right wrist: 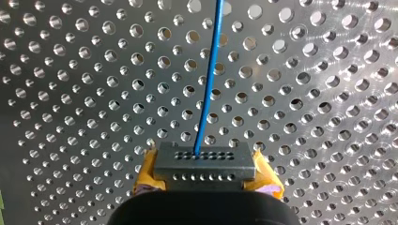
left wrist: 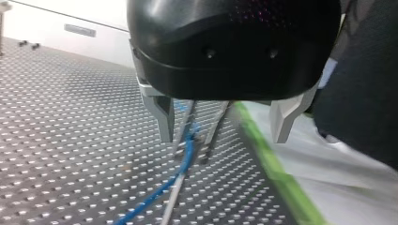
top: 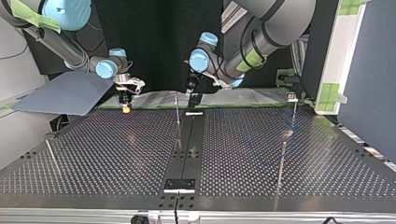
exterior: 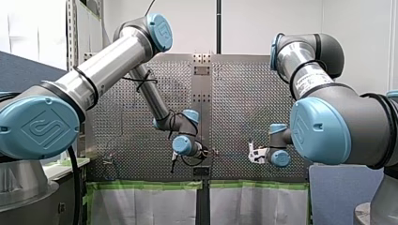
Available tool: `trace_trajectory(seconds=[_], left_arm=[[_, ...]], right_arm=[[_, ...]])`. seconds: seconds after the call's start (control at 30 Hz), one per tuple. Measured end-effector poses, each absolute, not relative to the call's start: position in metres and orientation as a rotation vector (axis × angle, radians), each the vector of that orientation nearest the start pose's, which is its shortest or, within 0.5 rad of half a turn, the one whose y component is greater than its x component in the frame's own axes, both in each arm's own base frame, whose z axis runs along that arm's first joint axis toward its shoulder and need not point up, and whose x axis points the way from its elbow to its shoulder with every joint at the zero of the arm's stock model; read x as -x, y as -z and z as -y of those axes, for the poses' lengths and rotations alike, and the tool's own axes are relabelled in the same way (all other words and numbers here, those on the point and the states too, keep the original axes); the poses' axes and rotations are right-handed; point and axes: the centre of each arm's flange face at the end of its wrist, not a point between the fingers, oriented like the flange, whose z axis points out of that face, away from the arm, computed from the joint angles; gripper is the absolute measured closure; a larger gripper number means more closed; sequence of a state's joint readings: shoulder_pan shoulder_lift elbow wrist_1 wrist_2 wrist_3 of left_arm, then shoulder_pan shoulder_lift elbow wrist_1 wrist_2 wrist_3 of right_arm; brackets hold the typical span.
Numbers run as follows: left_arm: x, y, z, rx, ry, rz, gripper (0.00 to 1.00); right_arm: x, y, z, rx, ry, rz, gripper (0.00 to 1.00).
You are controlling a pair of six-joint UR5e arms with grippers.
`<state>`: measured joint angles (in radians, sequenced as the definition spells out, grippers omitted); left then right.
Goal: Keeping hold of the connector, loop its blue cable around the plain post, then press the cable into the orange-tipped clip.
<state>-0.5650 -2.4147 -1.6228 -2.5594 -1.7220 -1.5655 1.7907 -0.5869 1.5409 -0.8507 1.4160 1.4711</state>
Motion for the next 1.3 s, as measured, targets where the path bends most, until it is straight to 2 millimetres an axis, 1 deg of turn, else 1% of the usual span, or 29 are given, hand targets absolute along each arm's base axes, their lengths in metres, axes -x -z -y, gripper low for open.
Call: trace_trajectory(seconds=[0.1,0.23,0.43,0.6,0.73,1.0,1.3], left_arm=[[-0.454,-0.006,0.43,-0.439,0.219,-1.862,0.0],[-0.445,-0.003,0.432,-0.46,0.217,-1.869,0.0],[-0.437,-0.003,0.443,-0.496,0.241,-1.848,0.0],[-0.434,-0.004,0.448,-0.508,0.259,-1.835,0.0],[-0.428,-0.005,0.458,-0.513,0.287,-1.811,0.0],[-0.429,-0.011,0.467,-0.464,0.292,-1.755,0.0],[-0.428,-0.014,0.474,-0.449,0.296,-1.745,0.0]], right_arm=[[-0.291,0.032,0.62,-1.596,-1.36,0.991,1.0],[-0.291,0.032,0.62,-1.596,-1.36,0.992,1.0],[-0.291,0.031,0.62,-1.594,-1.363,0.993,1.0],[-0.291,0.031,0.62,-1.595,-1.361,0.992,1.0],[-0.291,0.032,0.619,-1.596,-1.361,0.991,1.0],[-0.292,0.032,0.619,-1.597,-1.362,0.992,1.0],[-0.292,0.032,0.619,-1.601,-1.362,0.998,1.0]])
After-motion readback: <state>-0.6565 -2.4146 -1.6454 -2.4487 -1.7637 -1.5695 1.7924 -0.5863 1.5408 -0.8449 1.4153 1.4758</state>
